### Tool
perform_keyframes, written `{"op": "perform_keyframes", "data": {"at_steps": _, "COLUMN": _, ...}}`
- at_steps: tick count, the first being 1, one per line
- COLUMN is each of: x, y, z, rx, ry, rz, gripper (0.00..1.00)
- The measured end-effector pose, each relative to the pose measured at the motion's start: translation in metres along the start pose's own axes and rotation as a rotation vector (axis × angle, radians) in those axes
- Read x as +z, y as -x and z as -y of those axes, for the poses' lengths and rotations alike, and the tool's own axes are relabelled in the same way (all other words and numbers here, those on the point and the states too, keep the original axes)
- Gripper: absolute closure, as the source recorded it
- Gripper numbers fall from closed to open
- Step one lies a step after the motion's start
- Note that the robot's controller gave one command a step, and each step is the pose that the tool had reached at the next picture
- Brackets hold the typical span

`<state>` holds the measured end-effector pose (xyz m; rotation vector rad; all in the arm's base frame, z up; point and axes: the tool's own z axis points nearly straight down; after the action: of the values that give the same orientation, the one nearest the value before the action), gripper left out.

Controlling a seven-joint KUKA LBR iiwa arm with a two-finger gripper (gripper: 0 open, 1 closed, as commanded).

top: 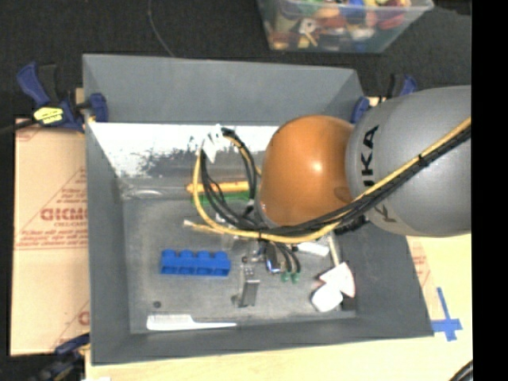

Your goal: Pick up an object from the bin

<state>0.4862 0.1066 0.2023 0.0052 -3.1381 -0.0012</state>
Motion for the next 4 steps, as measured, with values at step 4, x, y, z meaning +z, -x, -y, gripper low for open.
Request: {"op": "perform_keyframes", "data": {"at_steps": 4, "x": 0.103, "y": 0.042, "z": -0.034, "rx": 0.004, "ry": 0.003, "rz": 0.011, "gripper": 0.0}}
